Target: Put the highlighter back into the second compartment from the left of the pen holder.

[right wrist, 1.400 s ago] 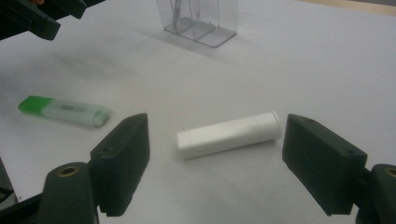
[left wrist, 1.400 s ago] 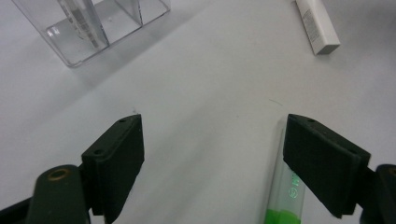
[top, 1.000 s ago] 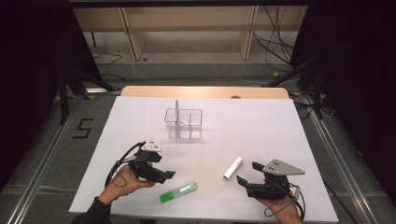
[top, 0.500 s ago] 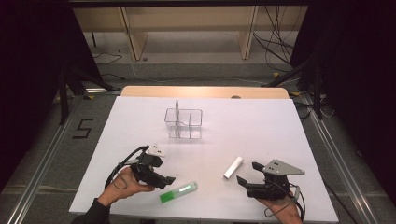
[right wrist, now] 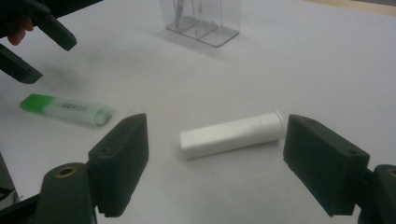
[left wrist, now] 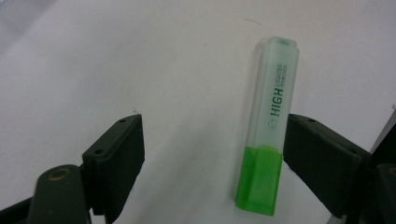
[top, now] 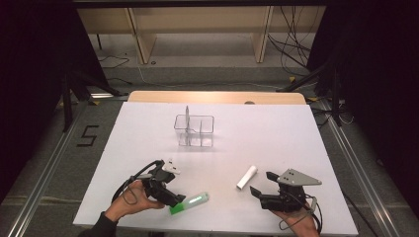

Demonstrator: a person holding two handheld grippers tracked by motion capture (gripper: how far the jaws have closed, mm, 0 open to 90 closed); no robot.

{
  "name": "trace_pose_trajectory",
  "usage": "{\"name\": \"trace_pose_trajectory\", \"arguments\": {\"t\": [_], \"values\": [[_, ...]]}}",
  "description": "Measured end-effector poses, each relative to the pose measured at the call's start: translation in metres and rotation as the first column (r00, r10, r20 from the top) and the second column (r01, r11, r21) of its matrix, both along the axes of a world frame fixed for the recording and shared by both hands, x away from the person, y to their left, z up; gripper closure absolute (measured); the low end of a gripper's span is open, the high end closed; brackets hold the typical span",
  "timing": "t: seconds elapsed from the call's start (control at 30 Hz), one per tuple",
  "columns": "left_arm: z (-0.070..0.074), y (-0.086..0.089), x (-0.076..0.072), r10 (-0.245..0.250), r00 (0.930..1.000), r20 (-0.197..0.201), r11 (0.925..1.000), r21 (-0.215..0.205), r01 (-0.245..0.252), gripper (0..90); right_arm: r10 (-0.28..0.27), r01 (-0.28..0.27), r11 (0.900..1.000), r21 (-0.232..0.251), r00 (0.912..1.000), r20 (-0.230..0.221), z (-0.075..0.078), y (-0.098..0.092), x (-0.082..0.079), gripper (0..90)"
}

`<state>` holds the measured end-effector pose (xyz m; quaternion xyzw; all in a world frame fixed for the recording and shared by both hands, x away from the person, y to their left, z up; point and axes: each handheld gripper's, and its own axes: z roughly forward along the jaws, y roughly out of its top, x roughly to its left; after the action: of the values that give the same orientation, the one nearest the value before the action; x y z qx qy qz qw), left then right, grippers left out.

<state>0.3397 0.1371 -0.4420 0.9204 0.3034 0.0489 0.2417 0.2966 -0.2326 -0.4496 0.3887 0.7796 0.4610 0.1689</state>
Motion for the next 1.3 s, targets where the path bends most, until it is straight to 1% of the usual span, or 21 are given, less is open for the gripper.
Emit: {"name": "trace_pose_trajectory", "arguments": {"t": [0.07, 0.23, 0.27, 0.4, 0.53, 0.57, 0.6, 0.73, 0.83, 0.93, 1.07, 1.2, 1.3], "values": [[-0.002, -0.001, -0.001, -0.008, 0.9998, -0.016, 1.0000, 0.002, 0.008, 21.7, 0.000, 0.000, 1.000, -0.002, 1.0000, -0.002, 0.000, 0.000, 0.000, 23.2], [-0.006, -0.006, -0.006, -0.044, 0.9983, -0.038, 0.9982, 0.039, 0.046, 23.6, 0.000, 0.000, 1.000, -0.007, 1.0000, 0.001, 0.000, 0.001, 0.000, 23.2], [-0.007, -0.008, -0.007, -0.047, 0.9980, -0.043, 0.9980, 0.041, 0.049, 23.9, 0.000, 0.000, 1.000, -0.007, 1.0000, 0.001, 0.000, 0.001, 0.000, 23.2], [-0.011, -0.012, -0.011, -0.075, 0.9953, -0.060, 0.9932, 0.085, 0.080, 27.4, 0.000, 0.000, 1.000, -0.009, 1.0000, 0.001, 0.000, 0.001, 0.000, 23.2], [-0.015, -0.014, -0.013, -0.089, 0.9935, -0.071, 0.9890, 0.112, 0.097, 31.2, 0.000, 0.000, 1.000, -0.009, 1.0000, 0.000, 0.000, 0.001, 0.000, 23.2], [-0.015, -0.015, -0.014, -0.083, 0.9938, -0.075, 0.9898, 0.110, 0.091, 32.6, 0.000, 0.000, 1.000, -0.010, 1.0000, 0.000, -0.001, 0.001, 0.000, 23.2], [-0.015, -0.014, -0.013, -0.093, 0.9926, -0.078, 0.9877, 0.119, 0.102, 33.8, 0.001, -0.001, 1.000, -0.011, 1.0000, 0.000, -0.001, 0.001, 0.000, 23.3], [-0.016, -0.014, -0.015, -0.089, 0.9918, -0.092, 0.9878, 0.119, 0.100, 38.7, 0.001, -0.001, 1.000, -0.010, 1.0000, 0.001, 0.000, 0.002, 0.000, 23.3], [-0.017, -0.014, -0.015, -0.092, 0.9906, -0.101, 0.9862, 0.128, 0.105, 41.8, 0.002, -0.002, 1.000, -0.011, 1.0000, 0.001, 0.000, 0.002, 0.000, 23.3], [-0.019, -0.015, -0.016, -0.096, 0.9900, -0.103, 0.9846, 0.136, 0.110, 42.7, 0.003, -0.003, 1.000, -0.013, 1.0000, 0.001, -0.001, 0.002, 0.000, 23.3], [-0.021, -0.016, -0.017, -0.110, 0.9881, -0.107, 0.9816, 0.144, 0.125, 47.1, 0.003, -0.003, 1.000, -0.013, 1.0000, -0.002, -0.001, 0.002, 0.000, 23.3], [-0.022, -0.017, -0.018, -0.107, 0.9896, -0.095, 0.9808, 0.153, 0.121, 50.4, 0.003, -0.003, 1.000, -0.014, 1.0000, 0.001, -0.001, 0.002, 0.000, 23.3], [-0.022, -0.017, -0.020, -0.125, 0.9885, -0.084, 0.9755, 0.171, 0.138, 51.9, 0.004, -0.004, 1.000, -0.014, 1.0000, 0.001, -0.001, 0.002, 0.000, 23.3]]}}
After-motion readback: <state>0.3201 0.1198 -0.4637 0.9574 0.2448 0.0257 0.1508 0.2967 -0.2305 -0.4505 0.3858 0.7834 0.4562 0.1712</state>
